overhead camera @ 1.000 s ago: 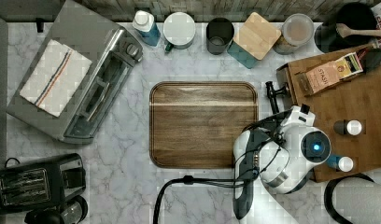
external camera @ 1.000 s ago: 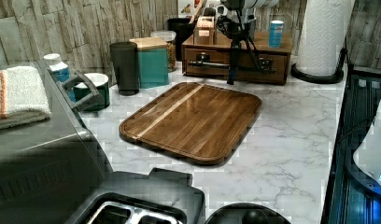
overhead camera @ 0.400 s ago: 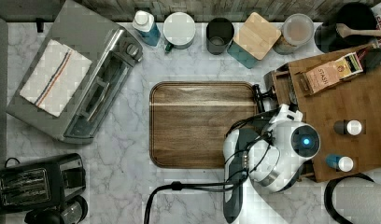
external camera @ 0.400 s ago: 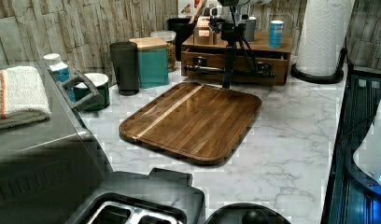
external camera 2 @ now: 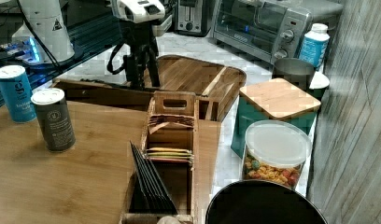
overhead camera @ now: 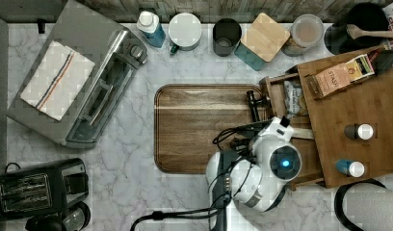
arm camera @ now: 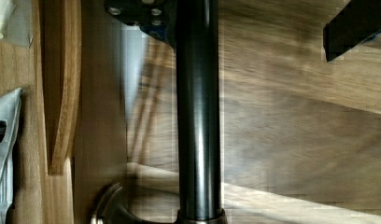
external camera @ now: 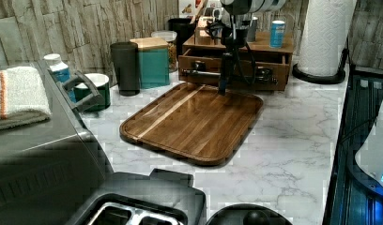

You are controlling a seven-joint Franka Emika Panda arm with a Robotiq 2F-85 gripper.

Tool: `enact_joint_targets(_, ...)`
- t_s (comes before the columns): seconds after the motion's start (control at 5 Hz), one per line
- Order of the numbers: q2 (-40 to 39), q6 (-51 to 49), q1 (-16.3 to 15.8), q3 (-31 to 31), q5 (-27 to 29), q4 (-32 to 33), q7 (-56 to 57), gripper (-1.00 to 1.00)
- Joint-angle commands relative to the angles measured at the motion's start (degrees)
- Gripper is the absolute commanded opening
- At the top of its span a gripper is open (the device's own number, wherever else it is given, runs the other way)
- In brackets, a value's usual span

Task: Open the drawer.

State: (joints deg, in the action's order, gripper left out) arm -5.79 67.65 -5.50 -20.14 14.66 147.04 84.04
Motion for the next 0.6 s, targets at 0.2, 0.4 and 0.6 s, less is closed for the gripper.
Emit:
enact_joint_targets(0.2, 5.30, 1.25, -11.97, 12.35, 1.63, 11.73, -7.73, 1.00)
enact_joint_targets(0.4, 5.10, 0.54, -13.61, 14.85, 3.61, 11.49, -10.55, 1.00)
enact_joint_targets(0.6, 5.50, 0.32, -15.63, 16.22, 2.06, 11.62, -17.16, 1.00)
